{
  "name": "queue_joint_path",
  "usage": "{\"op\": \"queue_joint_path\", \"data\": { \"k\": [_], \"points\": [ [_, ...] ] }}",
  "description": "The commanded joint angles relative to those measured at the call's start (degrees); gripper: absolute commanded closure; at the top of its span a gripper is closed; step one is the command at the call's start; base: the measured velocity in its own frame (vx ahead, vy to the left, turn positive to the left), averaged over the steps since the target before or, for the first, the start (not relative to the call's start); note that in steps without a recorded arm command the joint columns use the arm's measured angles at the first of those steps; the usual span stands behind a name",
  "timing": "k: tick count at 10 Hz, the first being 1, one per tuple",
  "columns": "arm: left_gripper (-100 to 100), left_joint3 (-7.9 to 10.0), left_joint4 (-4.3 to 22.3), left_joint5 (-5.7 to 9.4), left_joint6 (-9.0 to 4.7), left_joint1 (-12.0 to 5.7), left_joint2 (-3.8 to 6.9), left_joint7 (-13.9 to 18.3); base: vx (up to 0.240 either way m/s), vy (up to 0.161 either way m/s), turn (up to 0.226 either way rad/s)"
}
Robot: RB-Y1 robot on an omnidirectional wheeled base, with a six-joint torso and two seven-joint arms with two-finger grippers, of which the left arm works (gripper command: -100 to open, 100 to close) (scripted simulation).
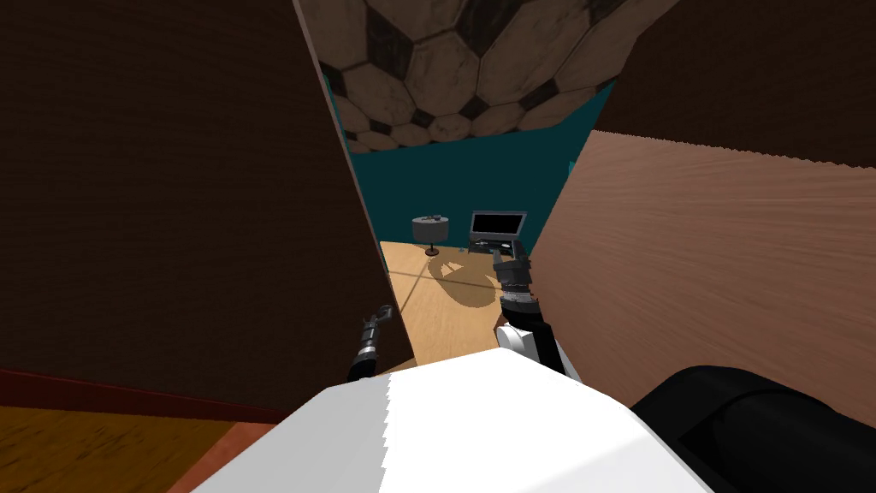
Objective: Push the door open
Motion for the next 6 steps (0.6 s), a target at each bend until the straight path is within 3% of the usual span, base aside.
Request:
{"op": "queue_joint_path", "data": {
  "k": [1,6],
  "points": [
    [100,1.1,0.21,0.51,-0.37,-0.61,0.87,-0.28,0.18,-0.041,0.036],
    [100,4.12,0.48,2.01,-0.46,-0.74,2.05,-1.17,0.204,-0.027,0.048]
  ]
}}
